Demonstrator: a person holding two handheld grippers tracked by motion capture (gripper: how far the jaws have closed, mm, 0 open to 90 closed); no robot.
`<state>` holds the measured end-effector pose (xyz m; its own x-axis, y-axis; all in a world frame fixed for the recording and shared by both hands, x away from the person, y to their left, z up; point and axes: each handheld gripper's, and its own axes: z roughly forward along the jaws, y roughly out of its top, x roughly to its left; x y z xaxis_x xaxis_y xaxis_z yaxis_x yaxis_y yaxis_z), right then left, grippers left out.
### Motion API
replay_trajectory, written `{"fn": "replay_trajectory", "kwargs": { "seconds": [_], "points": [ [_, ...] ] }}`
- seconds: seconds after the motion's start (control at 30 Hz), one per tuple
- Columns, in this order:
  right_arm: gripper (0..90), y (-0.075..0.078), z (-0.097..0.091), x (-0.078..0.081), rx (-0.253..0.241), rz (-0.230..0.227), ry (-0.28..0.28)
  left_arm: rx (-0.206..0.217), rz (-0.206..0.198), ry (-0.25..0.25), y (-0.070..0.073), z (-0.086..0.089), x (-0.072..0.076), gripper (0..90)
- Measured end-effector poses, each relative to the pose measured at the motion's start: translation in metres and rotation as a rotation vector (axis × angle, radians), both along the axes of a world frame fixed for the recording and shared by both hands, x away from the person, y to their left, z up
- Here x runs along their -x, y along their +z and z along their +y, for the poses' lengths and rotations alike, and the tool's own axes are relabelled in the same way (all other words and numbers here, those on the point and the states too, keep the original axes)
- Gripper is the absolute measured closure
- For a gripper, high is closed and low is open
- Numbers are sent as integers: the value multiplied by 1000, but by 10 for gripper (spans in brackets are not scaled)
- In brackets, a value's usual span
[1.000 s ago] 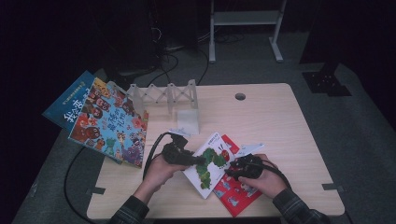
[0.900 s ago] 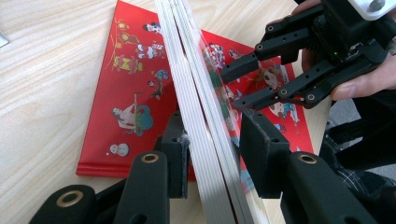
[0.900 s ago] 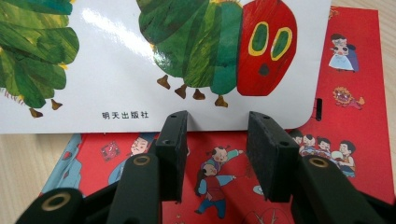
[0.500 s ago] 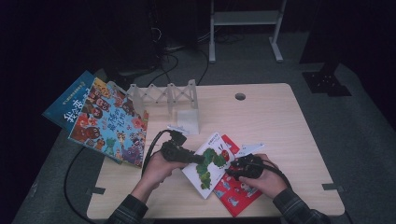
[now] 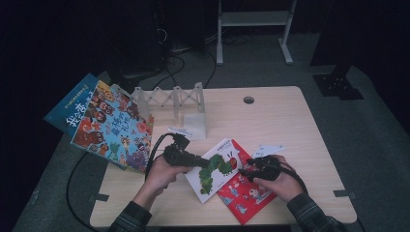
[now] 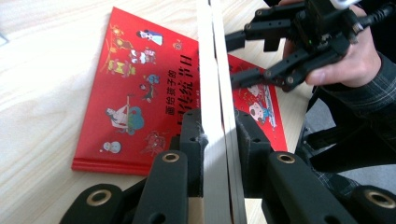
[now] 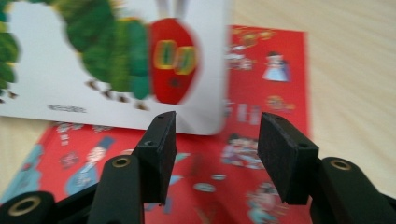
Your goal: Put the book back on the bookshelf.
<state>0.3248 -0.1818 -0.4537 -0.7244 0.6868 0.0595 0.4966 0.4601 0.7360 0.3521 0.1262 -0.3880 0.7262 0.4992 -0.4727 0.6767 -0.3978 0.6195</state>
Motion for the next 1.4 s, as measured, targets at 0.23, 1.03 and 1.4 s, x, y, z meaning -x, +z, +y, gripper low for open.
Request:
{"fn": "replay_trajectory", "kwargs": {
  "seconds": [0.23,1.03,1.4],
  "points": [
    [416,0,-31,-14,5,-59,-113,-25,-39,29,6,6,1,759],
    [335,-28,-101,-49,43,-22,-377,-42,-140,257,22,46,-10,759],
    [285,-32,-100,-49,24,-46,-375,-59,-183,366,25,61,-26,759]
  ]
}}
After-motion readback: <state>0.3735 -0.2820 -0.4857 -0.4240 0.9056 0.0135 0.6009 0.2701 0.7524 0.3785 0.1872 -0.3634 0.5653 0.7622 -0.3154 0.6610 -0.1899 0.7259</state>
